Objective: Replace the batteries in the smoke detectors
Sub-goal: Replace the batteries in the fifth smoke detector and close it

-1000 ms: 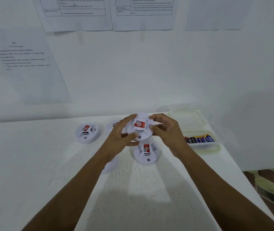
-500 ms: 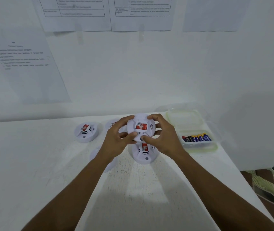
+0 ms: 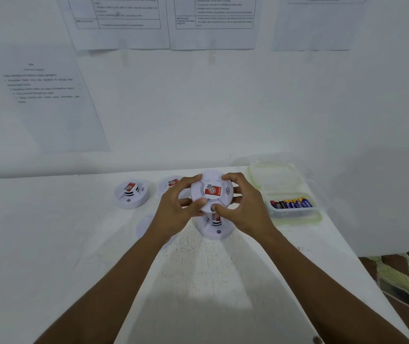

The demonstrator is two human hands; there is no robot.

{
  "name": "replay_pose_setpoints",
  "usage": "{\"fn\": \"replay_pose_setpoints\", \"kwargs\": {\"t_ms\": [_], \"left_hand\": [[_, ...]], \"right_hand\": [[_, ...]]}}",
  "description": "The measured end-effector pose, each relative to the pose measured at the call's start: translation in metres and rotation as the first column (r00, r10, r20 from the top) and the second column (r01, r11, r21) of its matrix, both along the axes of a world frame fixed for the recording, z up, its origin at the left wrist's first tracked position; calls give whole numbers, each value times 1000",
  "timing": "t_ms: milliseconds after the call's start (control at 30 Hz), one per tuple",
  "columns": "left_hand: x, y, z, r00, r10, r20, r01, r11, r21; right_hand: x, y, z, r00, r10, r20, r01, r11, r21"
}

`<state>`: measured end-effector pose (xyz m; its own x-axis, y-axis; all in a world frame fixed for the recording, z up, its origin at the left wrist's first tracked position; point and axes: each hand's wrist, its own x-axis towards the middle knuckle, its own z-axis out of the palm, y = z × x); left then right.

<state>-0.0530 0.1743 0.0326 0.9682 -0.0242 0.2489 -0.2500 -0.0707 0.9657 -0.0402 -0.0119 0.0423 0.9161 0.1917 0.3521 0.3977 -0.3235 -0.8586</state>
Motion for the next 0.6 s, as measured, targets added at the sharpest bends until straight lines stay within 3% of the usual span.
{"fn": "replay_pose_setpoints", "kwargs": {"t_ms": [600], "left_hand": [[-27, -3, -7, 1000, 18, -23, -17, 1000, 24]], "right_hand": [[-22, -3, -8, 999, 10, -41, -11, 1000, -29]]}}
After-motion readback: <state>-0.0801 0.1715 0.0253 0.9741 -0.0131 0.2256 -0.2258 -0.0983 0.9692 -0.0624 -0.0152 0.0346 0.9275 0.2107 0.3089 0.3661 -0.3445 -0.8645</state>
